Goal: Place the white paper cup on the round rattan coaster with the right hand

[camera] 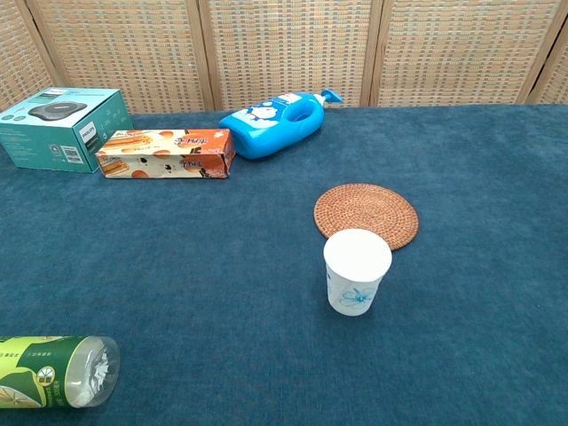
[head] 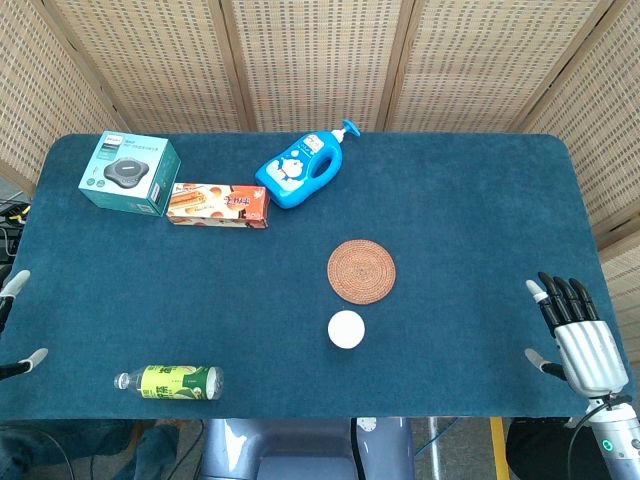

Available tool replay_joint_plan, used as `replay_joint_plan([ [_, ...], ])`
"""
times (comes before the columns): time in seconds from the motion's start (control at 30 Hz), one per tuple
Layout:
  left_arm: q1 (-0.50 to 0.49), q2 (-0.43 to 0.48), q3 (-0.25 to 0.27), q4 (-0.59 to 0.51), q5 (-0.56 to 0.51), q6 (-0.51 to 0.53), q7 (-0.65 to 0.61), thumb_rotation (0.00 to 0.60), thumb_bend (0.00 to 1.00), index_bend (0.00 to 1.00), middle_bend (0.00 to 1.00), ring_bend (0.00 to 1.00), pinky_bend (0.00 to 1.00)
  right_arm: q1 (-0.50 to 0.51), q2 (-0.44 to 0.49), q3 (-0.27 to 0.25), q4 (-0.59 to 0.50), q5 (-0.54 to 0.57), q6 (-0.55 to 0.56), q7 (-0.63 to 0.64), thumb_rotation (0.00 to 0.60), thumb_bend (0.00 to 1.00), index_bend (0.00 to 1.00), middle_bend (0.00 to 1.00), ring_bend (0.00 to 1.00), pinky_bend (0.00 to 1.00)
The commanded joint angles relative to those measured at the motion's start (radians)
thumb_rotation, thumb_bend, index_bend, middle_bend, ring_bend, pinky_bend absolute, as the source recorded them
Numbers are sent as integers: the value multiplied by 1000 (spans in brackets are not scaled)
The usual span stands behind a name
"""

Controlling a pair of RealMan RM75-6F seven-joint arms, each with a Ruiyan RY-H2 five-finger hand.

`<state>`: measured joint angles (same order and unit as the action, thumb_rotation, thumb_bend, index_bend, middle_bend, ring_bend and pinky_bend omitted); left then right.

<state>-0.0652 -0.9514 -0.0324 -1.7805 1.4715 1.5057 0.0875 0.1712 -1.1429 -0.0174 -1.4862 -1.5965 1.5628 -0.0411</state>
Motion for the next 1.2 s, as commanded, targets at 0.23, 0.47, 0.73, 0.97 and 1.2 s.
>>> replay_joint_plan([
  [0.23, -3, -4, 1, -2, 3, -6, 16, 600, 0, 0, 0, 0, 0, -10, -3, 12, -14, 16, -10, -31, 600, 0, 0, 0, 0, 0],
  [0.47, -10, -9, -2, -3, -3, -19, 27, 600, 0, 0, 0, 0, 0, 72, 18, -9, -54, -41, -147, 90, 600, 0, 0, 0, 0, 0],
  [0.73, -33, -20, -19, -9, -47, -58, 67, 600, 0, 0, 0, 0, 0, 287, 41, -7, -87, -127, -427, 291, 600, 0, 0, 0, 0, 0],
  [0.97, -54, -32, -28, -4, -86, -99, 92, 600, 0, 0, 0, 0, 0, 414, -16, 22, -114, -90, -634, 254, 600, 0, 0, 0, 0, 0],
  [1.2, -71, -40, -34, 4, -117, -132, 106, 600, 0, 0, 0, 0, 0, 511, -110, 72, -126, 14, -790, 154, 600, 0, 1, 0, 0, 0],
])
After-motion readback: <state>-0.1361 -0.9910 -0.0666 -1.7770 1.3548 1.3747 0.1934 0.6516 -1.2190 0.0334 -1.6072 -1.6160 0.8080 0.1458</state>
